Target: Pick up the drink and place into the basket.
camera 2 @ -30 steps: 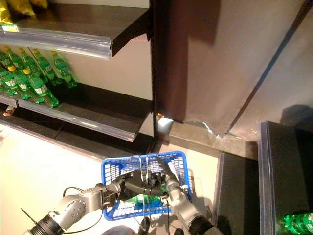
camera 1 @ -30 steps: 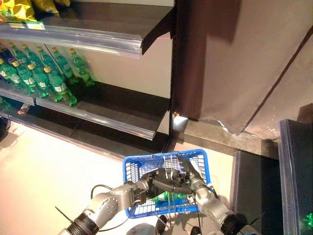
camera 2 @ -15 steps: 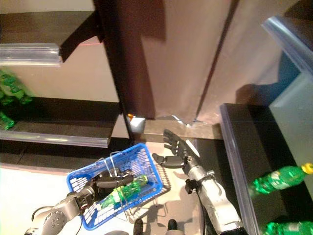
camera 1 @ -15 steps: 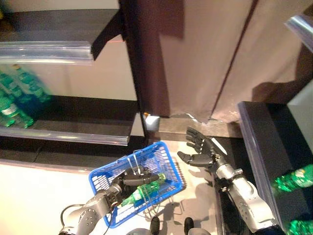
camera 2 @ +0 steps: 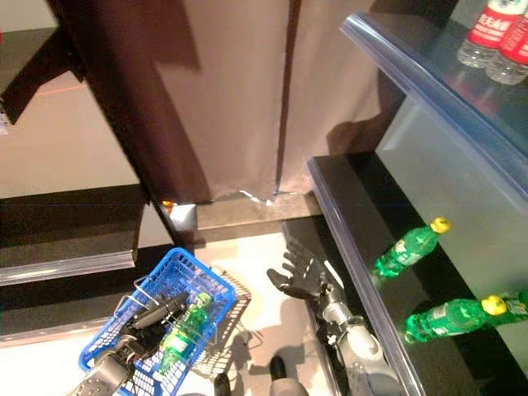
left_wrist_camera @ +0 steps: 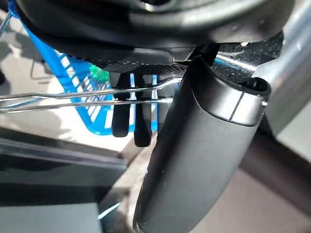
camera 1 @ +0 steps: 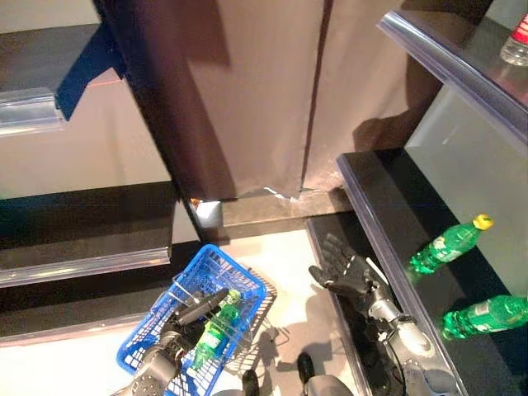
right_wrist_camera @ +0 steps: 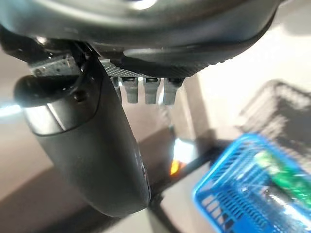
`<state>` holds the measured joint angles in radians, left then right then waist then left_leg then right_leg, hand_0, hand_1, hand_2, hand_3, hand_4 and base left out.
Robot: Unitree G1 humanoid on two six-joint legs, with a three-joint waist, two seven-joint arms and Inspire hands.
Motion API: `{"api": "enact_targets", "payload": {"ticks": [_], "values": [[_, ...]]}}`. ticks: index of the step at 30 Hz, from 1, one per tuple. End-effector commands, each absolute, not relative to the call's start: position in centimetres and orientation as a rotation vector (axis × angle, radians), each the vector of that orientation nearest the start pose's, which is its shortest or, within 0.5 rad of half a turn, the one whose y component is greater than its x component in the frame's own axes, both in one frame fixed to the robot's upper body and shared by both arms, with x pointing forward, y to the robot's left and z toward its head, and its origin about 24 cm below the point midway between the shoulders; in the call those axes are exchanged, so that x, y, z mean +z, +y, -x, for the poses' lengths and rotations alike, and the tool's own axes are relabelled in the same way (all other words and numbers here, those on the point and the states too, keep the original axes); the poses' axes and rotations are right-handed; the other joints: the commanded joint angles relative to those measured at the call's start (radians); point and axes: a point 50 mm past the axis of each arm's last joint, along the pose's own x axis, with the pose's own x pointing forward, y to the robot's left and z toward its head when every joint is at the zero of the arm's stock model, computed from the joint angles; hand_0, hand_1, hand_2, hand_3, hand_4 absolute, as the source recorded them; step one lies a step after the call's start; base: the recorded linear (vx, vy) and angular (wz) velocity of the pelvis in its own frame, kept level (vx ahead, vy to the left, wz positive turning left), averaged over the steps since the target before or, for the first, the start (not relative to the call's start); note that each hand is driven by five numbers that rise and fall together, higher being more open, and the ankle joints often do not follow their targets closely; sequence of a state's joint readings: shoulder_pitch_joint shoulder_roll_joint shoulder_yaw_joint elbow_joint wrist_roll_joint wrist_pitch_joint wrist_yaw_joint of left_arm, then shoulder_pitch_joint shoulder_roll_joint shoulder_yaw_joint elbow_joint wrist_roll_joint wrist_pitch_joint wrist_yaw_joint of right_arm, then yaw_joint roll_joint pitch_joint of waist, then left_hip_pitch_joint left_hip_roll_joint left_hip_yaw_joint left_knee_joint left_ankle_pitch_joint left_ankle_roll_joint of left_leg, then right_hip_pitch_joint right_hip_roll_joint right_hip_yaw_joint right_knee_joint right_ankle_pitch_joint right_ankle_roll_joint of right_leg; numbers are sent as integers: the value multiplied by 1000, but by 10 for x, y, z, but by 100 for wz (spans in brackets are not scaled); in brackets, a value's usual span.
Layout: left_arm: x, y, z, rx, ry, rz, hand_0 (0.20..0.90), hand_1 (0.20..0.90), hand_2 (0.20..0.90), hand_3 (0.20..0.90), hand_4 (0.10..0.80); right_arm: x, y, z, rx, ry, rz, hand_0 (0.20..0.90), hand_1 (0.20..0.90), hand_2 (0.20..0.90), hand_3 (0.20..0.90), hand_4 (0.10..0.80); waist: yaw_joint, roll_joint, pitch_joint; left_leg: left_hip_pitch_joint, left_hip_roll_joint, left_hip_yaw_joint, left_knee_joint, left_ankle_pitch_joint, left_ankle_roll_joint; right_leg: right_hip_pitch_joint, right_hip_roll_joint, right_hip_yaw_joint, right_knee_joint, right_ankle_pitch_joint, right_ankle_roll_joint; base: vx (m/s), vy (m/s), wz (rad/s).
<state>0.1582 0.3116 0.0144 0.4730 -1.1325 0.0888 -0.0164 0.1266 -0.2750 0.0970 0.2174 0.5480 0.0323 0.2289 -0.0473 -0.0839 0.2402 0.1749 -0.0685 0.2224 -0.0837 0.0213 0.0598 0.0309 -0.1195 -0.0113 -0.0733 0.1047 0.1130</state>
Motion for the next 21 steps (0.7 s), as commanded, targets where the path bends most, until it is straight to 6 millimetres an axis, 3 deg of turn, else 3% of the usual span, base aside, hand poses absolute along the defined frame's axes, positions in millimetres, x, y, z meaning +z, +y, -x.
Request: {"api": "enact_targets", "payload": {"ticks": [1,5,13,21], "values": [[35,271,-247,178,-222,843,300,300,300,200,100,-21,-191,-217,250,280,-246,900,900,900,900,800,11,65,-162,-29,-51,-163,46,-84,-21,-59,31,-53,85,11,50,-56,-67,-79],[19,267,-241,209,-209,870,300,300,300,200,100,-52,-194,-204,177,405,-212,900,900,900,900,800,24,62,-184,-53,-40,-137,55,-83,-23,1,47,-47,34,-20,20,-35,-101,-43],[-1,273,-231,282,-200,896,300,300,300,200,100,-106,-218,-171,30,704,-82,900,900,900,900,800,53,66,-211,-44,-19,-156,41,-76,-44,58,85,-50,-14,-45,-21,26,-115,-11],[-31,270,-213,323,-160,1026,300,300,300,200,100,-138,-236,-131,-108,942,-39,900,900,900,900,800,73,79,-217,-40,-2,-167,42,-75,-58,86,103,-69,-5,-80,-50,27,-67,13]]}}
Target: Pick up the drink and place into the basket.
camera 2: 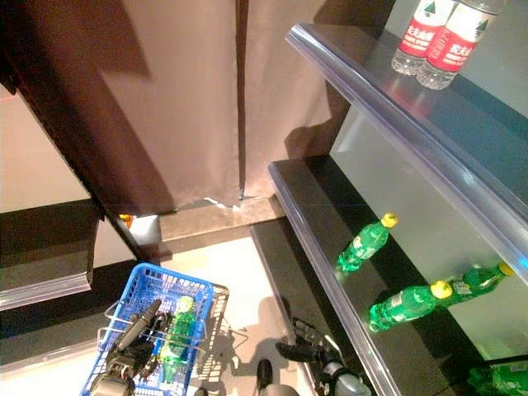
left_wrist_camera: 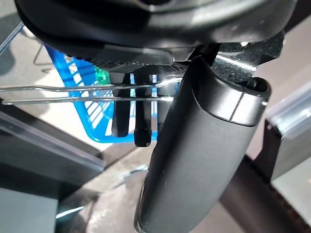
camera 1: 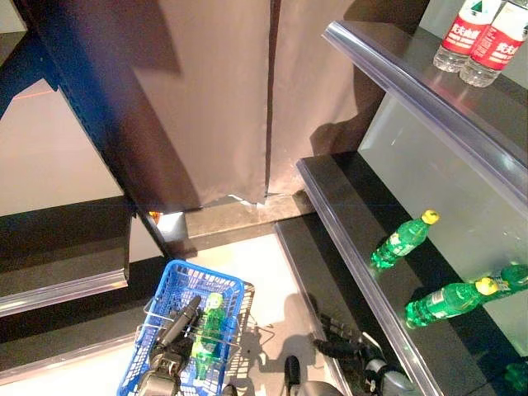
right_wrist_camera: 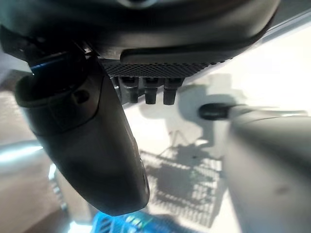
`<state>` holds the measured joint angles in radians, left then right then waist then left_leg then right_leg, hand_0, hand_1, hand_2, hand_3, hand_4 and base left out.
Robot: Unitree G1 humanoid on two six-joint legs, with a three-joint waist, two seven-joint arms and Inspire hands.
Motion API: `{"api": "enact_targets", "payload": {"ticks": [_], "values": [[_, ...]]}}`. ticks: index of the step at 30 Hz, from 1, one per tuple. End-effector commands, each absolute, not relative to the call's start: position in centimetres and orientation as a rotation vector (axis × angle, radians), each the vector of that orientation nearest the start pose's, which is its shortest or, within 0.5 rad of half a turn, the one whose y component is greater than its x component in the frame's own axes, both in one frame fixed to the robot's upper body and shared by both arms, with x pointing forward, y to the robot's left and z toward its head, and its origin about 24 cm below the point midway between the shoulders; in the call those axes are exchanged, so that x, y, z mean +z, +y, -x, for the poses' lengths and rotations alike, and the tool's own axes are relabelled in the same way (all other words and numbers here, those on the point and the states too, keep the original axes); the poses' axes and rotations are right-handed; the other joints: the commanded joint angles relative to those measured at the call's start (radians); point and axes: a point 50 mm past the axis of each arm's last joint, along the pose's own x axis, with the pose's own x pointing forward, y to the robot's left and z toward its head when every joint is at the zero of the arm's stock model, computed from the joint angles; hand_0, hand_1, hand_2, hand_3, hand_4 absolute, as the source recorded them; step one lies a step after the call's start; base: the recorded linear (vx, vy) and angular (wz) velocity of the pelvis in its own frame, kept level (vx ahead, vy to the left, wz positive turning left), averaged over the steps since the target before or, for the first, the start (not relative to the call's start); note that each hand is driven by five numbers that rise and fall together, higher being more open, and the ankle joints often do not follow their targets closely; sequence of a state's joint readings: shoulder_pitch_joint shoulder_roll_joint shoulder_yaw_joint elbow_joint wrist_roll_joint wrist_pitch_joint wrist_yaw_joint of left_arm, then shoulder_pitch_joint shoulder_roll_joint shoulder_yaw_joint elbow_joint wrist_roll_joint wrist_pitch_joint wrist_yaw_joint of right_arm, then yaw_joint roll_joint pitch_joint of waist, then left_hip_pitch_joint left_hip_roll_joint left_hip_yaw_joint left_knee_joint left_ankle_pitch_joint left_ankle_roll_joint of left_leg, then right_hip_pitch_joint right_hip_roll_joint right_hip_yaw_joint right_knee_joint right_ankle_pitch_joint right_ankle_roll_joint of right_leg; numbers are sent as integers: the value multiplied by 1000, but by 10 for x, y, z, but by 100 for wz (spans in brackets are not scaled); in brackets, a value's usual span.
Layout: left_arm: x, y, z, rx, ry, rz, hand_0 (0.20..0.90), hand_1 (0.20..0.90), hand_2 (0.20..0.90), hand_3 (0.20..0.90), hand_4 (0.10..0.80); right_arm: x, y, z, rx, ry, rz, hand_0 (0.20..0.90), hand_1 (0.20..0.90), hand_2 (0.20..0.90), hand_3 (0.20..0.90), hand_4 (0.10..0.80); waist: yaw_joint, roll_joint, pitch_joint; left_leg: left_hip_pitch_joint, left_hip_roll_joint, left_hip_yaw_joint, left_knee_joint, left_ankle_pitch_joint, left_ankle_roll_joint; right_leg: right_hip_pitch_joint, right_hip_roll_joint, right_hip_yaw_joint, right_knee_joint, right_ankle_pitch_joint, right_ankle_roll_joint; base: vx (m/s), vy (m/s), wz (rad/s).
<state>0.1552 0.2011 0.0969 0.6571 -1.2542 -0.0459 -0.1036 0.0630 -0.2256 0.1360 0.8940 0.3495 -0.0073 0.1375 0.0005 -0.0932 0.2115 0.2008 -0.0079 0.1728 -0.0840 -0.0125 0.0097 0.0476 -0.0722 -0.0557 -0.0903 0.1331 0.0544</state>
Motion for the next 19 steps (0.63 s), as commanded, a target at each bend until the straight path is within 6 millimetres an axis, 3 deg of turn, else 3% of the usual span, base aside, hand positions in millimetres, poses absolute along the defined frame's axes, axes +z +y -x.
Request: {"api": "enact_targets", "payload": {"ticks": [1,7,19], "values": [[-32,271,-213,329,-160,1028,300,300,300,200,100,-139,-237,-129,-115,957,-38,900,900,900,900,800,26,89,-188,-65,-63,-118,43,-42,-8,71,57,-27,13,-110,7,24,-29,15],[-34,278,-209,350,-156,1029,300,300,300,200,100,-153,-253,-97,-215,1129,-17,900,900,900,900,800,34,103,-202,-57,-57,-120,35,-46,-10,82,69,-29,14,-126,-5,15,-13,8],[-29,280,-215,362,-157,1041,300,300,300,200,100,-157,-257,-78,-236,1204,5,900,900,900,900,800,22,112,-207,-49,-52,-117,31,-53,-9,84,76,-16,27,-141,-9,0,0,0]]}}
